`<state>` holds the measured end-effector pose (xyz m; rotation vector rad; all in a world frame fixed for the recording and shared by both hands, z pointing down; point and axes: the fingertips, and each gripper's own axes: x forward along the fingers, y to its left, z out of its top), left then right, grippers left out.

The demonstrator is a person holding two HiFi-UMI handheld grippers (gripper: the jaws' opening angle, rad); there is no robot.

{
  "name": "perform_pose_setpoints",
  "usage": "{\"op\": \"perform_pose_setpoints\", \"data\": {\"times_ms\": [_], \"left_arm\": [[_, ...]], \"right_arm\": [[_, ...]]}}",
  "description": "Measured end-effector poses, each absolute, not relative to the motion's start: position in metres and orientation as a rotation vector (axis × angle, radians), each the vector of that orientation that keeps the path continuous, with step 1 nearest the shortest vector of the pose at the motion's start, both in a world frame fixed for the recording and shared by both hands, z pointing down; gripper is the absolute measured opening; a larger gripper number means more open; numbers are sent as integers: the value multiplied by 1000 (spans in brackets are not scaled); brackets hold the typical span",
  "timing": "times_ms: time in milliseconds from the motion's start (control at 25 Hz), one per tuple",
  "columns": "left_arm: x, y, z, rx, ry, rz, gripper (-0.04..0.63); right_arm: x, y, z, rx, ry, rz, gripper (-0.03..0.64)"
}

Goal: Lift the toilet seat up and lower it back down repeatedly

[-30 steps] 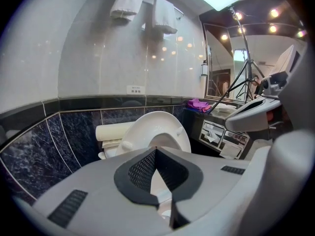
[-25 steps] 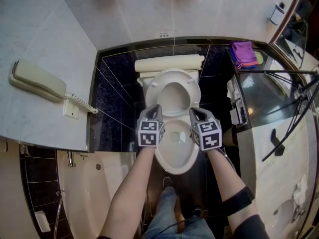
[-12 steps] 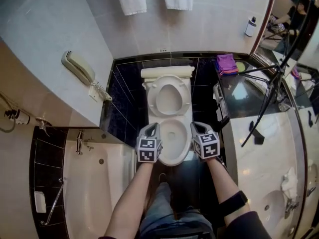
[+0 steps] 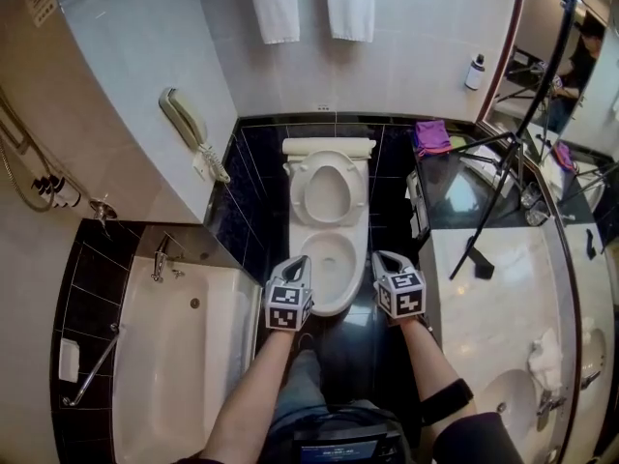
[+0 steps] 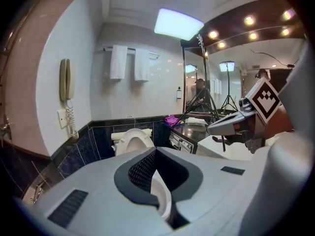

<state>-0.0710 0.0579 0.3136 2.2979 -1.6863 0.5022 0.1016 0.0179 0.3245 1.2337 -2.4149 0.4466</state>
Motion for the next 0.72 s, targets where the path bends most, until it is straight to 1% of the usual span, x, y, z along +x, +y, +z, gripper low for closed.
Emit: {"op": "perform_pose_setpoints", "data": {"times_ms": [320,720], "left_arm": [[-71,78,309,2293,-1713,468,-12],[-74,52,324,2309,-1688,500,-12]], "right_arm": [[110,34,326,1212,-2413,419,17],[97,10,334,1186,-2393,326,18]]}}
